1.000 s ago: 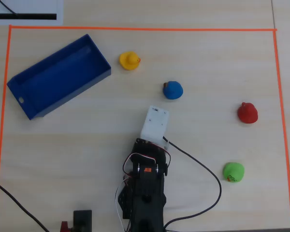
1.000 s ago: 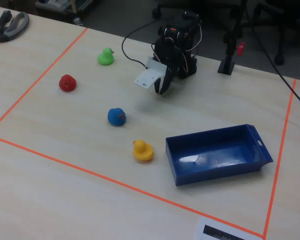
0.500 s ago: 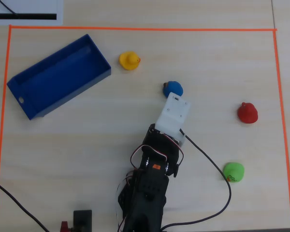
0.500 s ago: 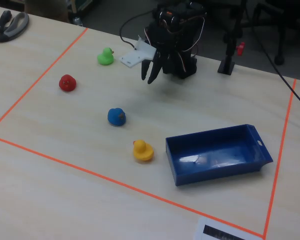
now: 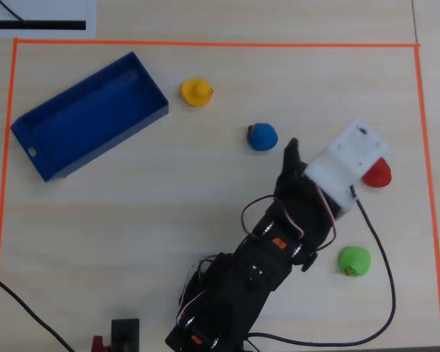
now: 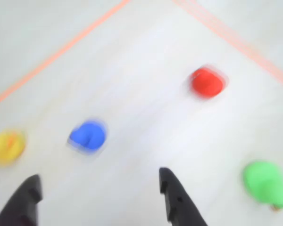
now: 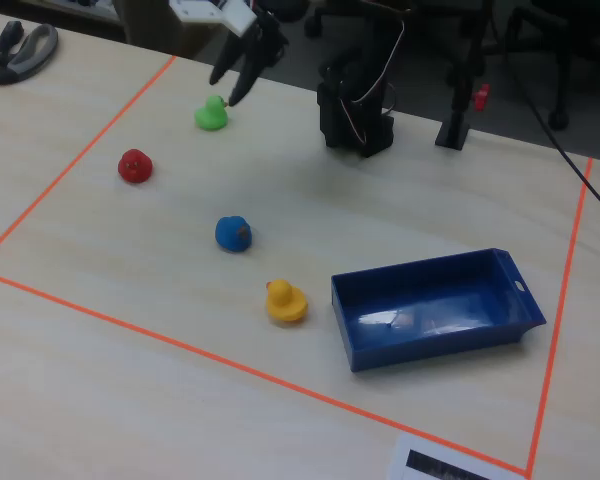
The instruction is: Grasp red duck and put it into box.
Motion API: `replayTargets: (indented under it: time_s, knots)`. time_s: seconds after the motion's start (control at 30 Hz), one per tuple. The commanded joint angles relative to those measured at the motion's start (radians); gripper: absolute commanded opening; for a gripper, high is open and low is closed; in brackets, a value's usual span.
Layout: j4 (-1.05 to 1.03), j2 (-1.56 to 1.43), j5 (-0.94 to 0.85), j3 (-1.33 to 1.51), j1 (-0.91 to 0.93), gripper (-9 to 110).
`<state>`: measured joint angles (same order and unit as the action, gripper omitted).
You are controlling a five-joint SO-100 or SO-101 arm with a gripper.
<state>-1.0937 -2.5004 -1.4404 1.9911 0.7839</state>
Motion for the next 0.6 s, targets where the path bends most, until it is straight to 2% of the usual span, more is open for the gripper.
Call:
replayTargets:
  time_s: [0.0,0.17,0.3,0.5,0.57]
  knots:
    - [0.089,0.127,-0.018,-0.103,0.086,38]
    - [0.322,0.275,-0.026,-0.12,0.186,40]
    - [0.534,0.359,-0.015,-0.038,0.198,40]
    - [0.922,0.525,-0.012,0.126,0.233,41]
    - [1.108,0.572,-0.02,0.207,0.25,41]
